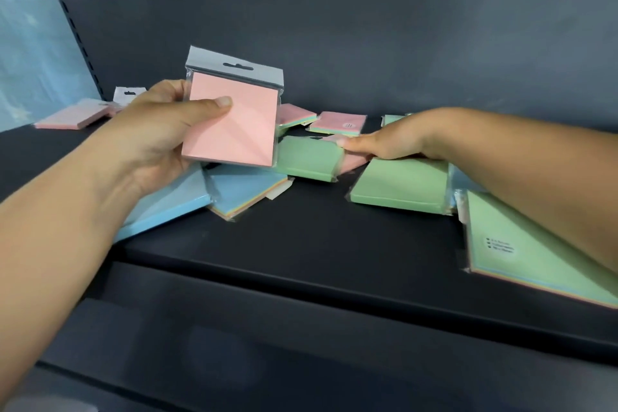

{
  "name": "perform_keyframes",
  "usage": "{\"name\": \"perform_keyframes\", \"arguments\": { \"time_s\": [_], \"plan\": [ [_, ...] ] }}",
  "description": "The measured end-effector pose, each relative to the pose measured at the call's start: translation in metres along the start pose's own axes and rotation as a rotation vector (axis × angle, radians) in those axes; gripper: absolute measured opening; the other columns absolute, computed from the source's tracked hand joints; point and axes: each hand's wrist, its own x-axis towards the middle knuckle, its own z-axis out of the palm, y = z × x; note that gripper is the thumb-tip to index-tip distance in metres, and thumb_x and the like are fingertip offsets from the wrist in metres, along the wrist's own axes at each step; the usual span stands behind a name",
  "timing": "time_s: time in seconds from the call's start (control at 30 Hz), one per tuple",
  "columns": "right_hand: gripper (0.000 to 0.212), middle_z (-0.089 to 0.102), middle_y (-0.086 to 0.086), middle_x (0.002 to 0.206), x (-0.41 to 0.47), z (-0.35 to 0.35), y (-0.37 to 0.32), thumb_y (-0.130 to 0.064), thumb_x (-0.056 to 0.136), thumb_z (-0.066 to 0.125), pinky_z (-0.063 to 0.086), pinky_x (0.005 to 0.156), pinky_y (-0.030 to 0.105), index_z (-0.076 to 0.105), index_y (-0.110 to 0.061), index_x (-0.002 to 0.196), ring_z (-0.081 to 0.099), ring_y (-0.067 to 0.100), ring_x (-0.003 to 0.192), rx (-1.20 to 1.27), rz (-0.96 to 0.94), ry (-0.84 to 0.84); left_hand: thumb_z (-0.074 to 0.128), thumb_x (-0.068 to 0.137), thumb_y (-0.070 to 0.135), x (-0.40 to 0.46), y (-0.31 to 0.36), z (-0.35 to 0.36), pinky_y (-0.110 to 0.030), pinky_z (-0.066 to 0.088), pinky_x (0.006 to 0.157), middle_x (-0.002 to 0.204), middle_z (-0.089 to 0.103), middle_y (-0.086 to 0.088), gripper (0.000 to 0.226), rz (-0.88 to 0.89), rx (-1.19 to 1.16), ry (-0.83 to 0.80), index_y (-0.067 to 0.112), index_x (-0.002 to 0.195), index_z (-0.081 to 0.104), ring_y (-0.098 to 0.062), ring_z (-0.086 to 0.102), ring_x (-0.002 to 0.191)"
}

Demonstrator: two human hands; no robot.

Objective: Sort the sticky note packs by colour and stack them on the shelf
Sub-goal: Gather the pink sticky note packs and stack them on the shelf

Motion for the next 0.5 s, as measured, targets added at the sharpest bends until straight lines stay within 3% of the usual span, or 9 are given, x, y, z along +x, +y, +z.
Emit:
{"name": "perform_keyframes", "arguments": {
  "time_s": [0.07,0.13,0.2,0.27,0.33,0.4,0.5],
  "plan": [
    [0.056,0.041,-0.010,0.139,-0.004,0.000,0.003,-0.065,0.089,0.030,0.033,0.095,0.028,0.043,-0.037,0.135,0.040,0.017,0.131,0.002,-0.029,-0.008,0.053,0.089,0.008,0.000,-0.001,0.001,-0.017,0.055,0.053,0.068,0.072,0.010,0.013,-0.003,-0.018,-0.004,0.018,0.089,0.061,-0.001,0.068,0.062],
    [0.050,0.028,-0.013,0.149,-0.011,-0.003,0.009,-0.059,0.092,0.028,0.027,0.097,0.025,0.035,-0.042,0.139,0.025,0.012,0.139,0.026,-0.057,-0.042,0.054,0.088,0.009,0.000,-0.003,0.001,-0.018,0.054,0.052,0.081,0.073,0.005,0.021,-0.022,-0.043,-0.011,0.012,0.108,0.060,-0.003,0.069,0.066],
    [0.042,0.034,-0.034,0.130,-0.014,-0.006,0.015,-0.056,0.094,0.027,0.022,0.082,0.016,0.037,-0.049,0.133,0.026,0.002,0.129,0.048,-0.101,-0.109,0.056,0.087,0.010,0.001,-0.006,0.000,-0.019,0.055,0.054,0.101,0.070,0.000,0.038,-0.030,-0.048,-0.007,0.008,0.125,0.052,-0.005,0.070,0.072],
    [0.030,0.039,-0.040,0.106,-0.015,-0.007,0.017,-0.059,0.091,0.026,0.025,0.076,0.011,0.046,-0.055,0.114,0.030,-0.003,0.117,0.062,-0.115,-0.164,0.056,0.086,0.011,0.001,-0.007,-0.001,-0.020,0.056,0.057,0.112,0.067,-0.004,0.046,-0.030,-0.051,-0.010,0.007,0.131,0.048,-0.007,0.070,0.078],
    [0.036,0.048,-0.035,0.103,-0.015,-0.008,0.020,-0.066,0.084,0.031,0.035,0.074,0.011,0.061,-0.050,0.092,0.047,-0.001,0.106,0.082,-0.125,-0.213,0.055,0.087,0.010,0.000,-0.006,0.000,-0.021,0.056,0.058,0.111,0.067,-0.004,0.045,-0.027,-0.058,-0.020,0.008,0.131,0.049,-0.007,0.070,0.078],
    [0.029,0.059,-0.032,0.094,-0.015,-0.010,0.022,-0.066,0.070,0.044,0.041,0.075,0.011,0.063,-0.046,0.076,0.054,-0.008,0.090,0.151,-0.148,-0.219,0.055,0.088,0.010,-0.001,-0.006,0.001,-0.020,0.056,0.058,0.106,0.068,-0.002,0.043,-0.025,-0.052,-0.031,0.008,0.130,0.050,-0.006,0.070,0.076],
    [0.010,0.062,-0.041,0.087,-0.013,-0.014,0.022,-0.052,0.081,0.053,0.045,0.076,0.004,0.063,-0.052,0.080,0.055,-0.021,0.085,0.099,-0.203,-0.190,0.055,0.087,0.010,-0.002,-0.002,0.002,-0.018,0.054,0.056,0.095,0.071,0.002,0.039,-0.027,-0.061,-0.042,0.009,0.126,0.052,-0.005,0.070,0.073]
  ]
}}
